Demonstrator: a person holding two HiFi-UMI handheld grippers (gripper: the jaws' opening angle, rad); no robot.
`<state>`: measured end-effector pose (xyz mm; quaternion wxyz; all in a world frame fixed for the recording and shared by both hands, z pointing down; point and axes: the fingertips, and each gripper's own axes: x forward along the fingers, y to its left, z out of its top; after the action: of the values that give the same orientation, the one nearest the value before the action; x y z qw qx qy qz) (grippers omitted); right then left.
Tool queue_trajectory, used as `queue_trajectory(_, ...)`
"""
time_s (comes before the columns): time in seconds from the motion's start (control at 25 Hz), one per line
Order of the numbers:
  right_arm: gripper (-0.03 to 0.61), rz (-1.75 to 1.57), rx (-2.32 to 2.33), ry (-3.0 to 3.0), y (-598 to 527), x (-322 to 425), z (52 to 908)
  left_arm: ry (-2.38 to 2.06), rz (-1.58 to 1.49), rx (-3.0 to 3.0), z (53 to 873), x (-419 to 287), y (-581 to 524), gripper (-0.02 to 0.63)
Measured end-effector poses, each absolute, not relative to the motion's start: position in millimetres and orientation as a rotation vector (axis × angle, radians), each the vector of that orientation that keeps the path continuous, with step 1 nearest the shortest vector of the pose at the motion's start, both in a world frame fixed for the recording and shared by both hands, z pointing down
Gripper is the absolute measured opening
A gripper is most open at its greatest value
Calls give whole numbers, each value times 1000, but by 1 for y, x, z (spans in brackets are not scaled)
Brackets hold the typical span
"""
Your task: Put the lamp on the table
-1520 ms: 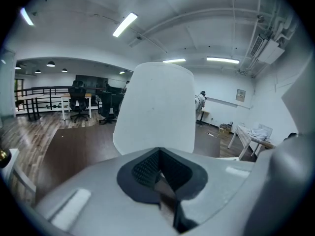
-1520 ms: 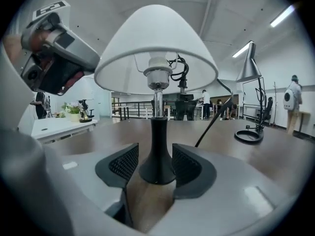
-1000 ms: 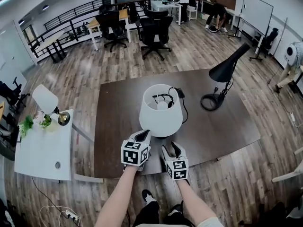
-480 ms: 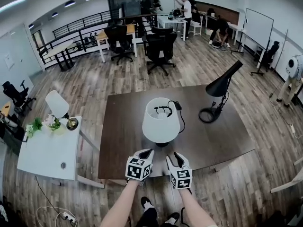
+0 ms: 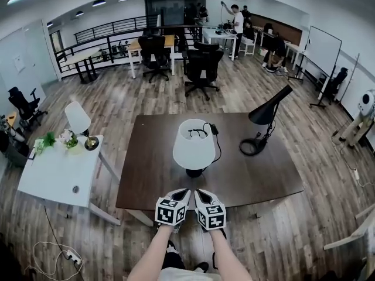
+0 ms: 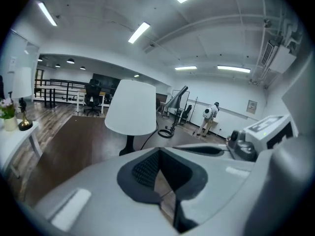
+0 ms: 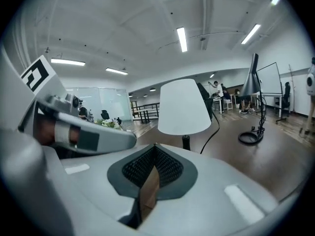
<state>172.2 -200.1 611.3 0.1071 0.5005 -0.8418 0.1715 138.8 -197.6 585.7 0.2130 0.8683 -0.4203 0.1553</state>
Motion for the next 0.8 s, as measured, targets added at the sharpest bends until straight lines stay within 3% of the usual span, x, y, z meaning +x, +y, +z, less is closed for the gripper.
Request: queue_trajectory(0.8,25,620,1654,-2461,-152,206,584,-1343,430,2379,563,150,-154,2)
